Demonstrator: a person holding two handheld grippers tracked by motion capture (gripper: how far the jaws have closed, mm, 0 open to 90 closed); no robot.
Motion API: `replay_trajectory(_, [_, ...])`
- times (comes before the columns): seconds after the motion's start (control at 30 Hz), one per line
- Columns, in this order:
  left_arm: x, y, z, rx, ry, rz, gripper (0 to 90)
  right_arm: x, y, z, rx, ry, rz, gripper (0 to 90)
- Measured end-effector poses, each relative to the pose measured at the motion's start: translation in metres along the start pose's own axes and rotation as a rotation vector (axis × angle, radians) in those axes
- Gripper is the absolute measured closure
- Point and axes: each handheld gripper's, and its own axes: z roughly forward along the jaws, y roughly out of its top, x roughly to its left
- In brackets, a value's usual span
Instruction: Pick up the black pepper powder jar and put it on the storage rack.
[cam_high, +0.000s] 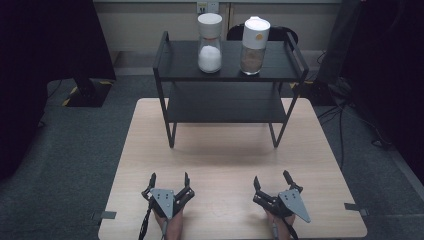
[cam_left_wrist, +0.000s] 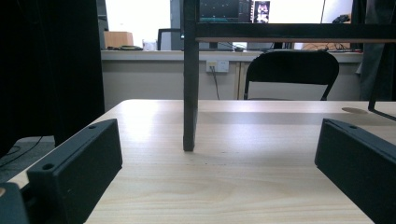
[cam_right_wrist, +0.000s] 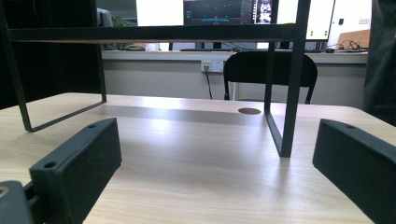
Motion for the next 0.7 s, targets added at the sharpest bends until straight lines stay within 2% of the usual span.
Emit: replay_trajectory(0.7, [0.0,0.0001,0.0,0.0,0.0,0.0,0.0,0.0018,0.001,0.0006,0.005,-0.008,-0.005,0.0])
